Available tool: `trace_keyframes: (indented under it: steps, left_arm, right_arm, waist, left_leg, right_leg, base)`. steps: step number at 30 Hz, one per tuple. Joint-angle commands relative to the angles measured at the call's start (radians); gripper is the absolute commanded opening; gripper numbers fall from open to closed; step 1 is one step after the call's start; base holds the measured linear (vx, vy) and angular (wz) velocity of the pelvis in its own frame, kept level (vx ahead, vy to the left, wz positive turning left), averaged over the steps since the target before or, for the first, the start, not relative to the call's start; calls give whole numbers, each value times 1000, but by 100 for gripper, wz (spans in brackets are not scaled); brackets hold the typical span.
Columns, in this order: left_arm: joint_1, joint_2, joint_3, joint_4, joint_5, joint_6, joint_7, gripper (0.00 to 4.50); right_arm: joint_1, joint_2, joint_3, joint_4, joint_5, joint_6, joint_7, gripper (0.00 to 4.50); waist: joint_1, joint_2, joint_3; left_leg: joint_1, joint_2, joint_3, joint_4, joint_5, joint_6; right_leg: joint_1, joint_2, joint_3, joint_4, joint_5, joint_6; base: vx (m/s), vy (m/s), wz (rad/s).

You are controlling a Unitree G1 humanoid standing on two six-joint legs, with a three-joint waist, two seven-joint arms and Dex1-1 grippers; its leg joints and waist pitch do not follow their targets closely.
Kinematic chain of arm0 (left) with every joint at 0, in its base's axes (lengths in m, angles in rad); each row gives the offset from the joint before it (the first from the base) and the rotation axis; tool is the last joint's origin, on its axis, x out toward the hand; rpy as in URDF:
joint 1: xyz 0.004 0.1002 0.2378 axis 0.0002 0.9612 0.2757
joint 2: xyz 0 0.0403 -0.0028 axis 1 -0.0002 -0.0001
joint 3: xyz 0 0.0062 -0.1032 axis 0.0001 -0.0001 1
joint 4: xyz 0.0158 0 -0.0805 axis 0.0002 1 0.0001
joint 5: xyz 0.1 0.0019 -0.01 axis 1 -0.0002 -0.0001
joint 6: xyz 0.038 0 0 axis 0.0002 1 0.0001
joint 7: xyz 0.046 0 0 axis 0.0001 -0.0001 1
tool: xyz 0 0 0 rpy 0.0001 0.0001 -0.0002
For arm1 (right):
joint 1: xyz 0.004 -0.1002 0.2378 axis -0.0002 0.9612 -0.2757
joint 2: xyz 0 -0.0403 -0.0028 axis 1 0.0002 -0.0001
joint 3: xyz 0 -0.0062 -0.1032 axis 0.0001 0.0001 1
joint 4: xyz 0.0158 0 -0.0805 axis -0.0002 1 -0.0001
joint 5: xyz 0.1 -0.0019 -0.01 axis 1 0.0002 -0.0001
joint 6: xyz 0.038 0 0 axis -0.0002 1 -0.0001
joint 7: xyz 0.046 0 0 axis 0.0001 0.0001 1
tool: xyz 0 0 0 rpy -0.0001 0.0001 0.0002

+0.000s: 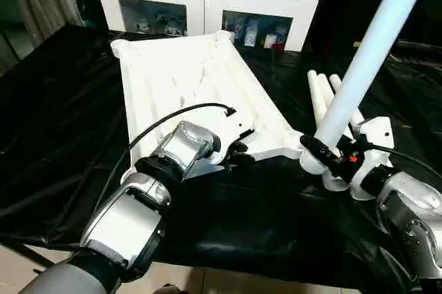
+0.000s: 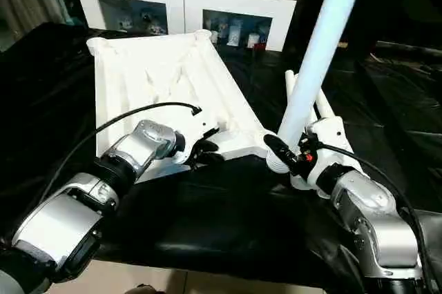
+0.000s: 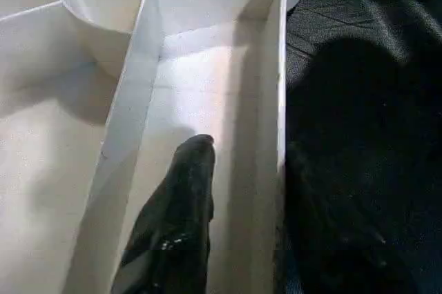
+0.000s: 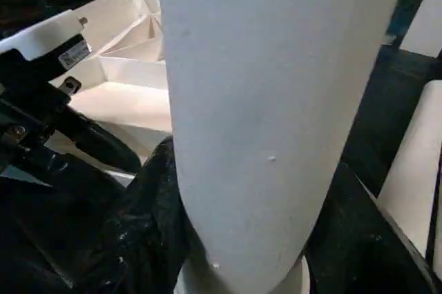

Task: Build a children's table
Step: Insert table leg to table base

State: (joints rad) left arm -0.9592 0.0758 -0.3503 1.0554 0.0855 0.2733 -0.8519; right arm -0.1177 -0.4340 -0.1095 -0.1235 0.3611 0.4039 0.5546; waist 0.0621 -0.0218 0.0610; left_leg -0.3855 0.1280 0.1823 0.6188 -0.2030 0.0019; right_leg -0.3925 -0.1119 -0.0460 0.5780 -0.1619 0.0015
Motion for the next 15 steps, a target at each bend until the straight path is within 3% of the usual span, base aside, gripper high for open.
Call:
trace_keyframes:
  steps: [1,2,7,11,14,15]
  left_arm:
    - [-10,7,-12,24,17,-4,-14,151]
    - [-10,8,-11,24,17,-4,-15,129]
    - [-3,29,-1,20,21,-10,-43,100]
    - [36,100,10,-30,12,8,-113,69]
    - [87,169,20,-84,3,9,-162,46]
    - [128,213,16,-143,-5,6,-213,43]
  right_arm:
    - [-17,-10,0,2,-7,-9,0,187]
    - [-17,-10,0,2,-7,-10,0,187]
    - [-18,-4,3,5,-10,-17,-2,187]
    - [-16,10,10,6,-18,-27,-5,187]
    - [-7,18,15,2,-22,-35,-8,187]
    - [-2,22,16,0,-22,-37,-8,187]
  waist:
    - [3,-3,-66]
    - [4,-3,-66]
    - [3,2,-65]
    - [-1,5,-65]
    - [-6,7,-64]
    - [-5,8,-65]
  left_leg:
    - [22,99,-43,-103,-255,38]
    - [22,99,-43,-103,-253,40]
    - [21,99,-43,-105,-266,38]
    - [19,98,-45,-107,-283,28]
    - [12,96,-44,-108,-255,41]
    - [18,98,-43,-108,-258,42]
  right_leg:
    - [39,-66,34,-56,-172,-252]
    - [39,-65,34,-56,-169,-252]
    - [39,-67,34,-58,-184,-254]
    - [40,-67,34,-58,-200,-250]
    - [41,-66,34,-55,-177,-254]
    - [40,-67,34,-56,-189,-255]
  base:
    - [0,0,0]
    - [0,0,0]
    - [0,0,0]
    - [0,0,0]
    - [0,0,0]
    - [0,0,0]
